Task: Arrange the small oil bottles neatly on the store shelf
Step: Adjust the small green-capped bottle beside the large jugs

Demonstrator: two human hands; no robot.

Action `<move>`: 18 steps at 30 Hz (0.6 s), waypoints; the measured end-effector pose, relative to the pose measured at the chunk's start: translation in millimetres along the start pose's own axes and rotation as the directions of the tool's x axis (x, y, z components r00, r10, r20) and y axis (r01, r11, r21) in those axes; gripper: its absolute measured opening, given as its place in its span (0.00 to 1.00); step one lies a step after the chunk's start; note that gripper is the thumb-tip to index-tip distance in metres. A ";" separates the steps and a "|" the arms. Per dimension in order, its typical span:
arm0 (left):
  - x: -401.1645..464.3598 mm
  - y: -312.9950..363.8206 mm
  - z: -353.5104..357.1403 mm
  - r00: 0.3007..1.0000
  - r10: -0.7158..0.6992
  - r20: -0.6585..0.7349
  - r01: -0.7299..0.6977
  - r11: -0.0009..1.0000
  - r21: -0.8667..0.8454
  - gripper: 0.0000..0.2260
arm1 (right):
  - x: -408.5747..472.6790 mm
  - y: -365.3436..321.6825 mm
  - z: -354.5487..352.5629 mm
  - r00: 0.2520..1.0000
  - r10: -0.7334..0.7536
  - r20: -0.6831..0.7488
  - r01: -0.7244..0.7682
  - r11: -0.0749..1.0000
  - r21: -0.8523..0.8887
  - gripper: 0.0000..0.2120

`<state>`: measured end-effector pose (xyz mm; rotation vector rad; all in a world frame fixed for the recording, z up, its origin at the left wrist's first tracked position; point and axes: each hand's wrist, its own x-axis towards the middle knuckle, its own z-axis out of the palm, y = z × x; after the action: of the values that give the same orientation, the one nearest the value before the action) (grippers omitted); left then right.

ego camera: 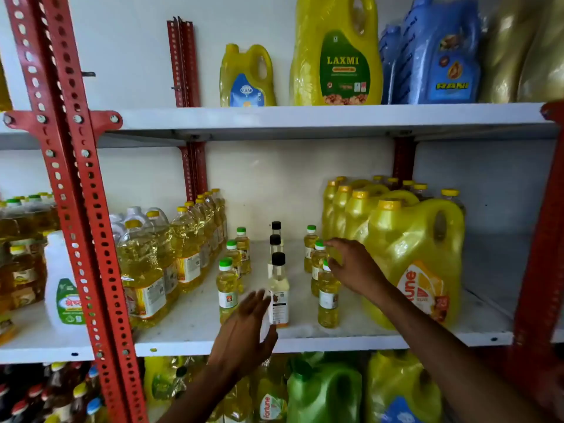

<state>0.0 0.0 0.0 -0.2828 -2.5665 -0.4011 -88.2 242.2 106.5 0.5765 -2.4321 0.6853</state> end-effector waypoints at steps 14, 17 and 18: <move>-16.3 -28.9 50.8 0.948 -0.147 0.282 0.149 0.989 0.014 0.32 | 7.4 15.2 9.2 0.984 0.097 0.147 -0.121 0.978 0.168 0.16; -17.0 -29.4 52.4 0.948 -0.155 0.278 0.158 0.987 0.012 0.33 | 6.7 16.1 11.3 0.986 0.127 0.111 -0.145 0.976 0.165 0.17; -17.4 -29.3 52.7 0.948 -0.155 0.279 0.159 0.987 0.009 0.33 | 6.3 16.3 11.5 0.984 0.139 0.108 -0.155 0.975 0.159 0.17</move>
<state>-17.9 -11.8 -58.9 -0.1474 -2.8762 -0.4658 -105.9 246.8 96.4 0.5075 -2.5420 0.9507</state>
